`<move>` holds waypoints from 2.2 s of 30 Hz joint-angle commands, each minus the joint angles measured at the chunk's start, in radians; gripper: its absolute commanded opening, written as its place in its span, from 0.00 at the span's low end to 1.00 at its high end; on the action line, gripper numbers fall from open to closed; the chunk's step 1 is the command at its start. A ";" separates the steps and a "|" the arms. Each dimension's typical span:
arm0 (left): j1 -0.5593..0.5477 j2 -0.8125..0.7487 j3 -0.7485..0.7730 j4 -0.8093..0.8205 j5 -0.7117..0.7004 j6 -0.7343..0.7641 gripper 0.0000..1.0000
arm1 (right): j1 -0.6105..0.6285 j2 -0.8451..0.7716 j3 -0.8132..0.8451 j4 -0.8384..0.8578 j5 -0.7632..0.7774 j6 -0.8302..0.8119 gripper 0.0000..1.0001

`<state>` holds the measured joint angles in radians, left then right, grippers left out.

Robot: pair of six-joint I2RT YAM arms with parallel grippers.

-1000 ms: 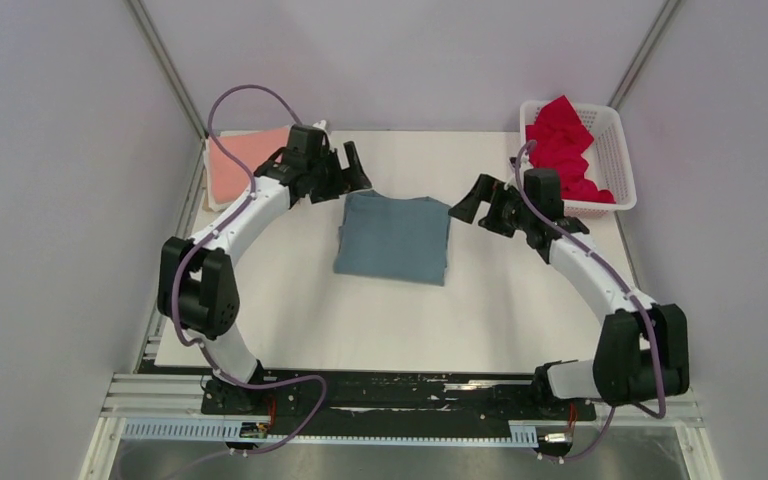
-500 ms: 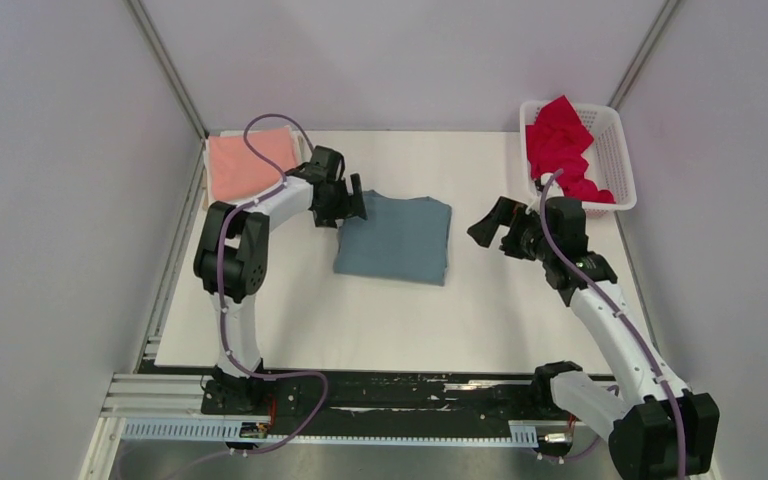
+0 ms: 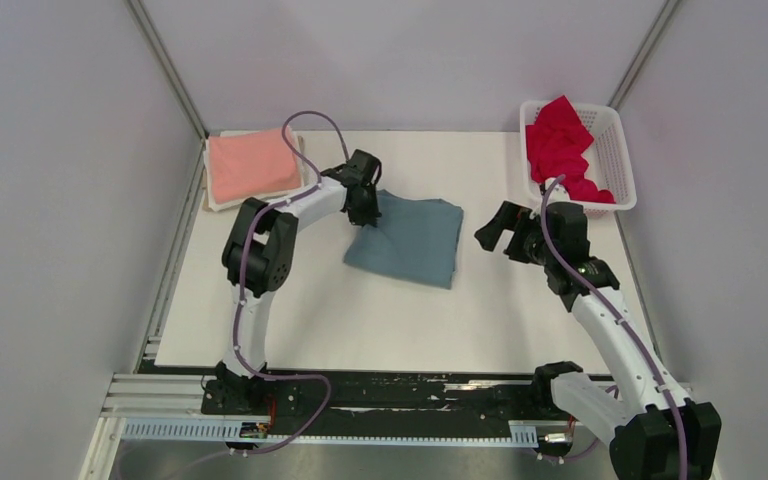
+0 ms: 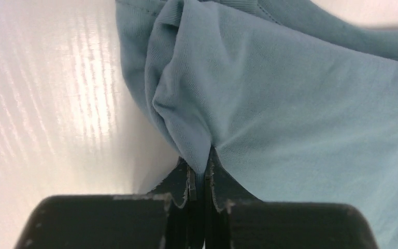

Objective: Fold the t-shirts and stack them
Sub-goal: Put the neatly folded tshirt into the corner of the board with the left arm

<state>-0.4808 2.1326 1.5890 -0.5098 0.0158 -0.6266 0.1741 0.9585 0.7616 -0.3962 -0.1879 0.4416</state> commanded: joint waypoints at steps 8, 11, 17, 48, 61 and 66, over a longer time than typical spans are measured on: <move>-0.060 0.061 0.249 -0.207 -0.708 0.175 0.00 | -0.001 -0.009 -0.024 0.012 0.132 -0.061 1.00; -0.038 0.067 0.308 -0.171 -0.763 0.275 0.00 | -0.001 0.005 -0.026 0.015 0.154 -0.065 1.00; 0.012 0.070 0.400 -0.011 -0.838 0.522 0.00 | -0.002 0.027 -0.037 0.029 0.188 -0.072 1.00; 0.211 -0.132 0.672 0.113 -0.751 0.872 0.00 | 0.000 0.130 -0.039 0.059 0.270 -0.075 1.00; 0.328 -0.110 0.615 0.088 -0.635 0.792 0.00 | -0.001 0.135 -0.042 0.060 0.290 -0.072 1.00; 0.437 -0.054 0.596 0.071 -0.473 0.772 0.00 | -0.002 0.135 -0.044 0.059 0.307 -0.072 1.00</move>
<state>-0.1322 2.0781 2.1818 -0.4751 -0.5755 0.1780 0.1741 1.0966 0.7189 -0.3840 0.0837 0.3790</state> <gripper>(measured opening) 0.042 0.998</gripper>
